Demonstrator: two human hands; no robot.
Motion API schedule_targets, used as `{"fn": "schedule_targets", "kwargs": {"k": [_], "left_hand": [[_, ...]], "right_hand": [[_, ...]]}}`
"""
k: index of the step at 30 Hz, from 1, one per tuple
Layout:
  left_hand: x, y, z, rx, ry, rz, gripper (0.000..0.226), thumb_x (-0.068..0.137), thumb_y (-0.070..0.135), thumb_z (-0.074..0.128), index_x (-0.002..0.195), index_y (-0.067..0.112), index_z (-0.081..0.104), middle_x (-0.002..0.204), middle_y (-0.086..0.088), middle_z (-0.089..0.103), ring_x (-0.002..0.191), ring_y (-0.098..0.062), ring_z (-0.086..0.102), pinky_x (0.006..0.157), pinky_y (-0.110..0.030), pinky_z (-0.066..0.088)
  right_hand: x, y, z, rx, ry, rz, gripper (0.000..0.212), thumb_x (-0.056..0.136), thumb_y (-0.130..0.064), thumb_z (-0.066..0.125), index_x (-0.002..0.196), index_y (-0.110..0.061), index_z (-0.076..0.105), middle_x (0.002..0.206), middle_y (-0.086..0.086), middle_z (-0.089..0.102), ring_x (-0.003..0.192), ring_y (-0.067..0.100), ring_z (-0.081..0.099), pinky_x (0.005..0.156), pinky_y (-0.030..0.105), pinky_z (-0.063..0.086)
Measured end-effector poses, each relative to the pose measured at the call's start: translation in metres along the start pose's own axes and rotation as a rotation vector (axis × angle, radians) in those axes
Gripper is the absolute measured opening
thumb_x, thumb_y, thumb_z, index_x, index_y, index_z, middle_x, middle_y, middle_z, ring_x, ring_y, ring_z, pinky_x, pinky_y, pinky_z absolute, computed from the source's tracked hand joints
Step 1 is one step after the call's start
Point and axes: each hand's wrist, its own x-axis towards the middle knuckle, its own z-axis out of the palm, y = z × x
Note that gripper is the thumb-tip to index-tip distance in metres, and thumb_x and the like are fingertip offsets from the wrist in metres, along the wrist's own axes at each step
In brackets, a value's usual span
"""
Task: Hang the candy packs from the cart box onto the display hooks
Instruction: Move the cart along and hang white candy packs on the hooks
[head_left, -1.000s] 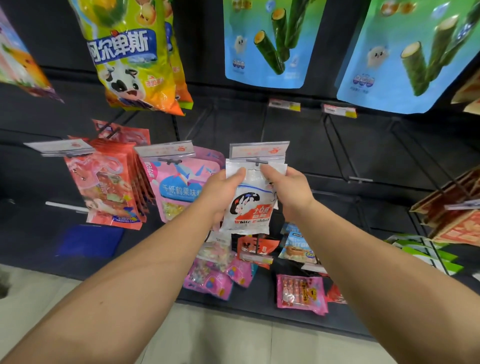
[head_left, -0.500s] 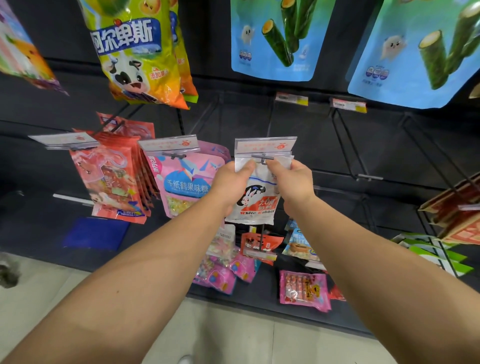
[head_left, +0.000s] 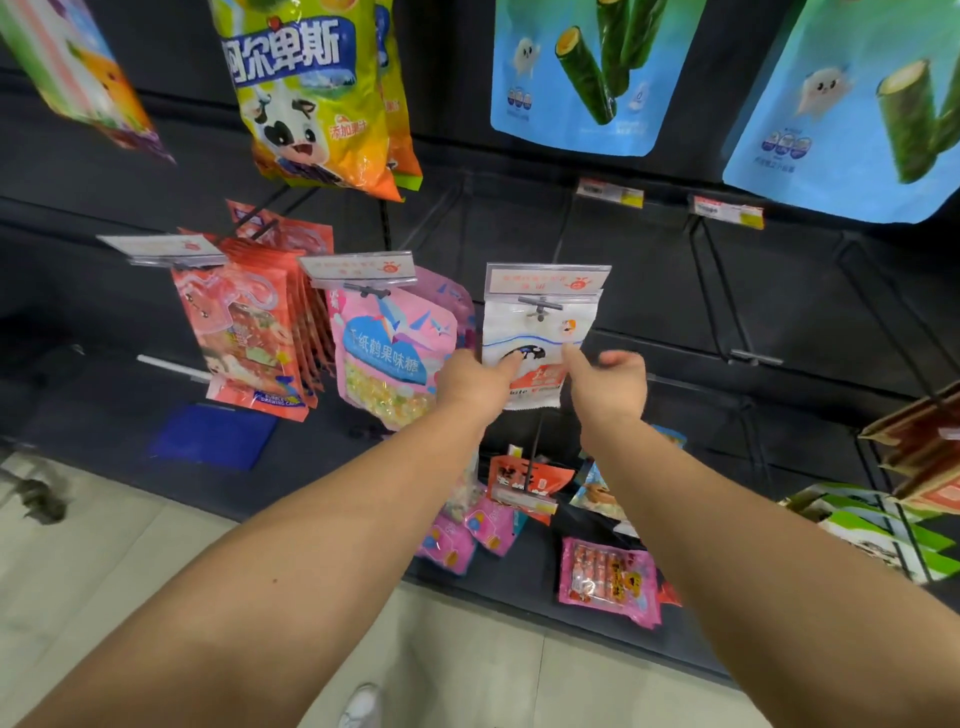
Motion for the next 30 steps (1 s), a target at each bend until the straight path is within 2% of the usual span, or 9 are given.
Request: {"fn": "schedule_targets", "kwargs": {"k": [2,5,7,10,13,17,23,26,30], "left_hand": [[-0.006,-0.018,-0.003,0.092,-0.036,-0.041,0.048,0.093,0.041,0.068,0.127,0.007,0.065,0.122,-0.007,0.069,0.112,-0.028,0.065,0.096,-0.037,0.053],[-0.015,-0.052,-0.017,0.162,-0.134,-0.084,0.045,0.095,0.029,0.068,0.131,0.002,0.062,0.125,-0.011,0.066,0.116,-0.031,0.063,0.100,-0.042,0.053],[-0.020,-0.074,-0.037,0.266,-0.166,-0.088,0.041,0.096,0.025,0.067,0.131,0.003,0.061,0.121,-0.011,0.065,0.117,-0.031,0.063,0.100,-0.040,0.051],[-0.019,-0.101,-0.087,0.490,-0.157,-0.079,0.043,0.098,0.033,0.063,0.136,0.014,0.057,0.134,-0.008,0.063,0.120,-0.030,0.060,0.101,-0.039,0.049],[-0.016,-0.124,-0.152,0.658,-0.074,-0.096,0.049,0.096,0.046,0.060,0.139,0.024,0.053,0.138,-0.008,0.059,0.125,-0.031,0.056,0.101,-0.042,0.049],[-0.021,-0.156,-0.257,0.782,0.048,-0.183,0.063,0.095,0.055,0.056,0.150,0.031,0.040,0.148,-0.009,0.047,0.136,-0.032,0.045,0.109,-0.043,0.043],[-0.046,-0.205,-0.458,0.820,0.289,-0.325,0.059,0.095,0.052,0.056,0.146,0.027,0.041,0.147,-0.008,0.046,0.137,-0.031,0.044,0.108,-0.041,0.037],[-0.067,-0.225,-0.555,0.856,0.421,-0.401,0.059,0.094,0.053,0.056,0.144,0.026,0.042,0.149,-0.009,0.045,0.139,-0.032,0.040,0.111,-0.044,0.034],[-0.094,-0.252,-0.655,0.822,0.558,-0.504,0.063,0.094,0.053,0.058,0.147,0.025,0.040,0.150,-0.010,0.043,0.139,-0.034,0.039,0.111,-0.047,0.036]], "right_hand": [[-0.005,0.022,0.001,-0.159,-0.089,0.052,0.029,0.085,-0.033,0.074,0.091,-0.016,0.052,0.090,0.005,0.061,0.074,0.019,0.056,0.071,0.032,0.048],[-0.019,0.047,0.015,-0.409,-0.361,0.017,0.016,0.088,-0.027,0.071,0.090,-0.014,0.062,0.093,0.004,0.066,0.083,0.020,0.061,0.077,0.031,0.049],[-0.033,0.055,0.033,-0.538,-0.522,-0.059,0.020,0.091,-0.026,0.069,0.106,-0.015,0.068,0.107,0.003,0.069,0.095,0.019,0.063,0.086,0.026,0.048],[-0.061,0.054,0.071,-0.777,-0.706,-0.211,0.040,0.094,-0.030,0.064,0.132,-0.017,0.061,0.131,0.002,0.063,0.115,0.021,0.061,0.091,0.024,0.044],[-0.098,0.045,0.124,-0.904,-0.865,-0.323,0.046,0.097,-0.029,0.059,0.142,-0.019,0.051,0.141,0.002,0.056,0.124,0.021,0.056,0.091,0.020,0.041],[-0.162,0.037,0.223,-1.016,-0.990,-0.513,0.051,0.096,-0.034,0.060,0.144,-0.023,0.049,0.147,0.000,0.052,0.131,0.022,0.051,0.107,0.028,0.040],[-0.321,0.020,0.383,-1.130,-1.139,-0.805,0.055,0.093,-0.039,0.059,0.146,-0.035,0.044,0.148,0.001,0.048,0.134,0.027,0.047,0.109,0.042,0.042],[-0.401,0.011,0.451,-1.150,-1.176,-0.971,0.056,0.093,-0.041,0.060,0.147,-0.034,0.042,0.148,0.003,0.046,0.136,0.028,0.042,0.110,0.042,0.039],[-0.489,0.001,0.518,-1.111,-1.237,-1.091,0.056,0.094,-0.041,0.059,0.146,-0.031,0.042,0.149,0.004,0.042,0.138,0.029,0.037,0.108,0.043,0.037]]}}
